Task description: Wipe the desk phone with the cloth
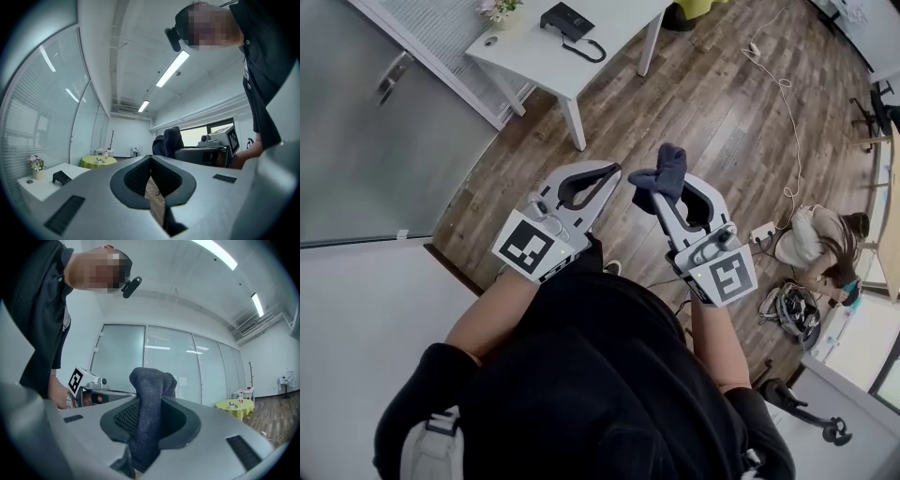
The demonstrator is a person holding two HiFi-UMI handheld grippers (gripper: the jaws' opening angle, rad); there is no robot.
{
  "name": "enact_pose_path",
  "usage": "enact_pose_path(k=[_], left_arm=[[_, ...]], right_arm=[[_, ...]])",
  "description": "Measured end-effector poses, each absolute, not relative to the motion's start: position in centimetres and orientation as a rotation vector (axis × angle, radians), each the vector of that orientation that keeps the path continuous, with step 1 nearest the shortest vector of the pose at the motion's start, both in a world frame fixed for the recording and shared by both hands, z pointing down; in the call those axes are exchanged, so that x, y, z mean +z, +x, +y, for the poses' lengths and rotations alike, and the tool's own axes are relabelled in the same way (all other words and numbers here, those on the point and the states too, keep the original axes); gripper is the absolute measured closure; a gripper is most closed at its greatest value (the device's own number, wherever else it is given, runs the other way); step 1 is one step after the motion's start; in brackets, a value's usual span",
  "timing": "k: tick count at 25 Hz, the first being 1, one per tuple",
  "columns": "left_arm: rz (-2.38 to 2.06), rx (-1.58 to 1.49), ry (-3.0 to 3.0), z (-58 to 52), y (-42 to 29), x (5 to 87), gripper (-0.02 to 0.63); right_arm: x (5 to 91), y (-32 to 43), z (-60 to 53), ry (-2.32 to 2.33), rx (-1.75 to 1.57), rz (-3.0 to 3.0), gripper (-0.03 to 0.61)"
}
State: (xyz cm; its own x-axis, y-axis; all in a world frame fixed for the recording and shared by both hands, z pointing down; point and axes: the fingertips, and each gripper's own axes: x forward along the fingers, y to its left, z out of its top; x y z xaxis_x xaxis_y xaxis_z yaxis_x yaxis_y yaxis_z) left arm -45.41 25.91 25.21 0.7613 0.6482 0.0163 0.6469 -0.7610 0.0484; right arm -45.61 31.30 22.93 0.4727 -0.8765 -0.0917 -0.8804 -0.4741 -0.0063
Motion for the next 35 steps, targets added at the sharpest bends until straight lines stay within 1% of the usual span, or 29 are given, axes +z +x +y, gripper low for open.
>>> enact_pose_path(k=[13,26,35], left_arm=[[1.096,0.048,2.858,19.9,-35.2,26.0,0.603],[1.073,0.049,2.858,14.3,-30.2,26.4,0.604],[1.019,0.059,2.898,14.5,-26.4,27.2,0.604]], right_arm=[[24.2,-35.6,25.4,-2.703,0.029,1.559,0.465],[24.8,-31.1,20.8,-2.693,0.011,1.501,0.465],[24.9,-26.7,20.7,-2.624,0.04,1.561,0.465]])
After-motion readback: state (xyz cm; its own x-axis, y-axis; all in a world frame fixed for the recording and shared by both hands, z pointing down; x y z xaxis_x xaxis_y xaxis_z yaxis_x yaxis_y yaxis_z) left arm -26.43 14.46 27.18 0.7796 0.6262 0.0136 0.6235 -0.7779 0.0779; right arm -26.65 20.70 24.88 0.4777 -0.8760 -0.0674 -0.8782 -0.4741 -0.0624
